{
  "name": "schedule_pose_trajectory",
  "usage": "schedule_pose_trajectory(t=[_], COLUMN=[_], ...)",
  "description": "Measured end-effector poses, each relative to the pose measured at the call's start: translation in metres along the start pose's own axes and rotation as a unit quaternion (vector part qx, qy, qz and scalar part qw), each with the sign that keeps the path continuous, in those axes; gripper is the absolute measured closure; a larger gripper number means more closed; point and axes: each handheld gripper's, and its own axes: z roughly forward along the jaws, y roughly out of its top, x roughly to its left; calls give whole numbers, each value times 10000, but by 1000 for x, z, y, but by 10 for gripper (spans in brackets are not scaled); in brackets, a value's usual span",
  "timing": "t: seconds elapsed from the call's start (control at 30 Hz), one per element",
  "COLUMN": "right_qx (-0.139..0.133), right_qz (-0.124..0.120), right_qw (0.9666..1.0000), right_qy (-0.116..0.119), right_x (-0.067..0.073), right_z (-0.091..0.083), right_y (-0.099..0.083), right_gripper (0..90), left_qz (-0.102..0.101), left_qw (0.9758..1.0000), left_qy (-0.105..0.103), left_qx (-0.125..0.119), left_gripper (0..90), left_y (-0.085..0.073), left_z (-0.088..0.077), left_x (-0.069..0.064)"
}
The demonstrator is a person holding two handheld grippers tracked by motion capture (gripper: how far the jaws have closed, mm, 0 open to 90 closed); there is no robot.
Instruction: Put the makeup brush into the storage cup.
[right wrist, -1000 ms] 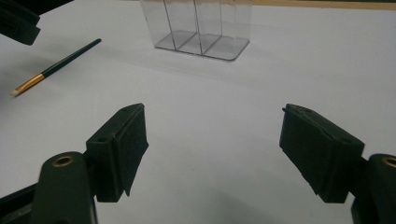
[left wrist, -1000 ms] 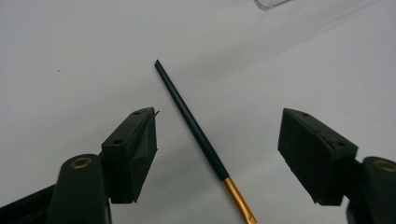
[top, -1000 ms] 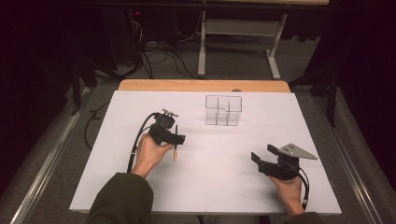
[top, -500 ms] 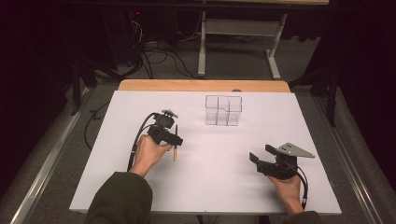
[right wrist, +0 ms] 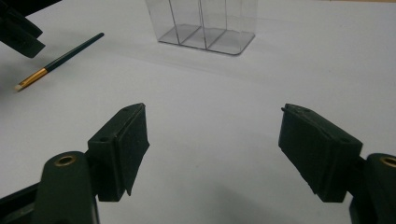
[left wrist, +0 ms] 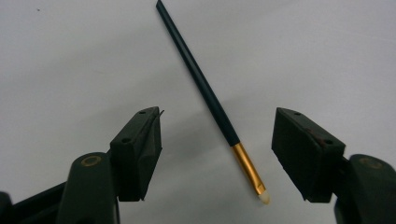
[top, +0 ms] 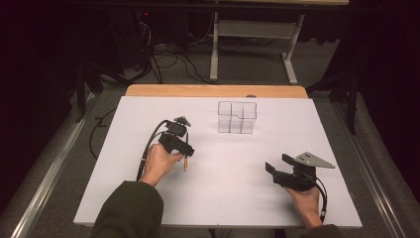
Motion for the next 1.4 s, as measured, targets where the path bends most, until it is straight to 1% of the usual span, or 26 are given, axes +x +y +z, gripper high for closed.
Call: schedule_pose_trajectory(t=[0.1,0.13,0.23,0.33,0.53,0.63,0.7,0.73,0.9,0.93,1.1,1.13,1.2,1.33,1.4], right_qx=[-27,-27,-75,-66,-53,-65,-64,-59,-66,-53,-17,-17,-11,-19,-17], right_qz=[-36,-36,-63,-51,-57,-71,-73,-61,-77,-68,-60,-60,-55,-63,-54], right_qw=[10000,10000,9999,9999,10000,9999,9999,10000,9999,9999,10000,10000,10000,10000,10000], right_qy=[-20,-20,-48,-59,-58,-51,-50,-52,-48,-60,-34,-34,-31,-22,-19], right_x=[0,0,0,-1,0,0,0,0,0,0,0,0,0,0,1], right_z=[0,0,-1,-2,-2,-2,-2,-2,-2,-2,-2,-2,-2,-1,-1], right_y=[0,0,0,0,0,0,0,0,0,0,0,0,0,0,0], right_gripper=[265,265,270,271,272,275,276,276,276,276,277,277,277,278,278], left_qz=[19,54,98,123,159,178,191,180,183,196,141,143,170,187,203], left_qw=[10000,9999,9997,9995,9993,9992,9991,9991,9987,9987,9989,9989,9989,9989,9989], left_qy=[-17,-21,-58,-94,-102,-122,-131,-128,-165,-125,-119,-112,-62,-48,-51], left_qx=[66,107,222,287,316,336,355,349,443,450,430,433,430,420,417], left_gripper=[366,366,400,437,486,525,533,552,582,585,624,624,659,706,713], left_y=[1,1,2,2,2,3,3,3,2,2,2,2,1,1,1], left_z=[3,6,11,14,16,18,19,20,23,24,24,24,24,23,23], left_x=[-1,-2,-4,-5,-8,-9,-10,-10,-12,-13,-12,-12,-11,-10,-9])
